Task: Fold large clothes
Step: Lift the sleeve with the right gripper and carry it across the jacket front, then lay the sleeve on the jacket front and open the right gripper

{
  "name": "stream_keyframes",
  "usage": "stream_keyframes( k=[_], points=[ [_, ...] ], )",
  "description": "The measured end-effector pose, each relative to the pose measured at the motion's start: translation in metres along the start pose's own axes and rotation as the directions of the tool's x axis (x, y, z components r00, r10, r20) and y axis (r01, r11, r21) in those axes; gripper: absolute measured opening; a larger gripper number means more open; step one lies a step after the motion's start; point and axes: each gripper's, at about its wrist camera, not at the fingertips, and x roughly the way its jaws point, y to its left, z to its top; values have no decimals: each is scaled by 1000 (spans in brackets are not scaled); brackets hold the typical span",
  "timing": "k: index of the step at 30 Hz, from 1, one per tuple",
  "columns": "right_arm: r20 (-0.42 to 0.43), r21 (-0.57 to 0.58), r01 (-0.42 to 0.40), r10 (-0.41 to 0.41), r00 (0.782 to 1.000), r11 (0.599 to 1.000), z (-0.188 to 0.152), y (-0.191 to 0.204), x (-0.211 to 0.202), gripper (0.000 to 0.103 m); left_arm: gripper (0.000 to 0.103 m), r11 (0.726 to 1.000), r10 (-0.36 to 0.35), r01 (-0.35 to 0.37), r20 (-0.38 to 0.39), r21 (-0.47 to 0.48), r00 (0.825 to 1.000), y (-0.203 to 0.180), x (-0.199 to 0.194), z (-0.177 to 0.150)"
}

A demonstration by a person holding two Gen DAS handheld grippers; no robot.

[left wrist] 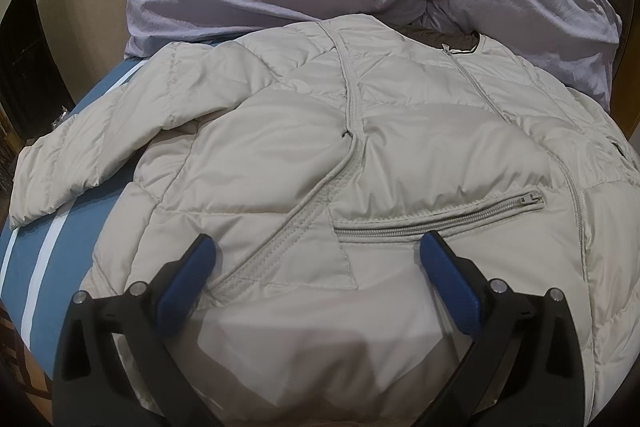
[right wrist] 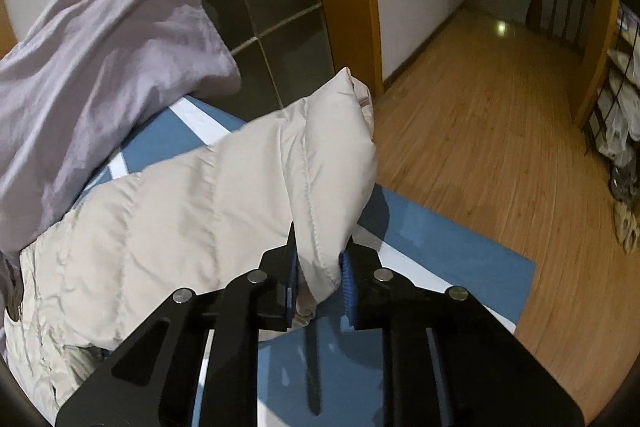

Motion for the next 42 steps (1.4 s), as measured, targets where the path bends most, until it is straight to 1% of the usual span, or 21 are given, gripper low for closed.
stream_keyframes(
  k=[3, 8, 11, 14, 16, 19, 21, 25, 30, 35, 38, 42],
  points=[
    [33, -42, -27, 28, 999, 999, 2, 17, -13, 18, 101, 1000, -5, 5, 0, -3, 1000, 1, 1, 0],
    [58, -125, -113, 121, 991, 986, 1, 51, -39, 17, 101, 1000, -11, 11, 0, -9, 1000, 2, 1, -1],
    [56, -189, -169, 182, 982, 967, -3, 81, -54, 17, 101, 1000, -15, 15, 1, -12, 1000, 3, 0, -1],
    [38, -256, -226, 243, 969, 940, -11, 115, -67, 17, 101, 1000, -19, 19, 1, -15, 1000, 3, 0, -1],
    [20, -300, -270, 289, 957, 915, -20, 138, -76, 17, 101, 1000, -21, 21, 1, -17, 1000, 3, 1, -1],
    [-25, -364, -344, 360, 933, 866, -35, 174, -89, 17, 101, 1000, -25, 25, 2, -20, 1000, 4, 1, -2],
    [-74, -393, -394, 399, 914, 831, -49, 200, -95, 17, 101, 999, -27, 27, 2, -22, 1000, 4, 1, -2],
    [-170, -440, -462, 434, 885, 770, -82, 241, -99, 17, 101, 999, -31, 32, 3, -26, 1000, 4, 1, -2],
    [-303, -481, -557, 468, 830, 677, -133, 292, -106, 17, 101, 999, -39, 39, 3, -31, 999, 5, 1, -2],
    [-393, -495, -628, 490, 778, 600, -171, 325, -117, 17, 101, 998, -48, 48, 3, -36, 999, 7, 2, -3],
    [-416, -510, -642, 488, 767, 573, -188, 338, -122, 17, 101, 998, -52, 52, 3, -40, 999, 7, 2, -3],
    [-438, -515, -651, 481, 759, 558, -200, 353, -123, 17, 101, 997, -57, 57, 3, -42, 998, 8, 2, -3]
  ],
)
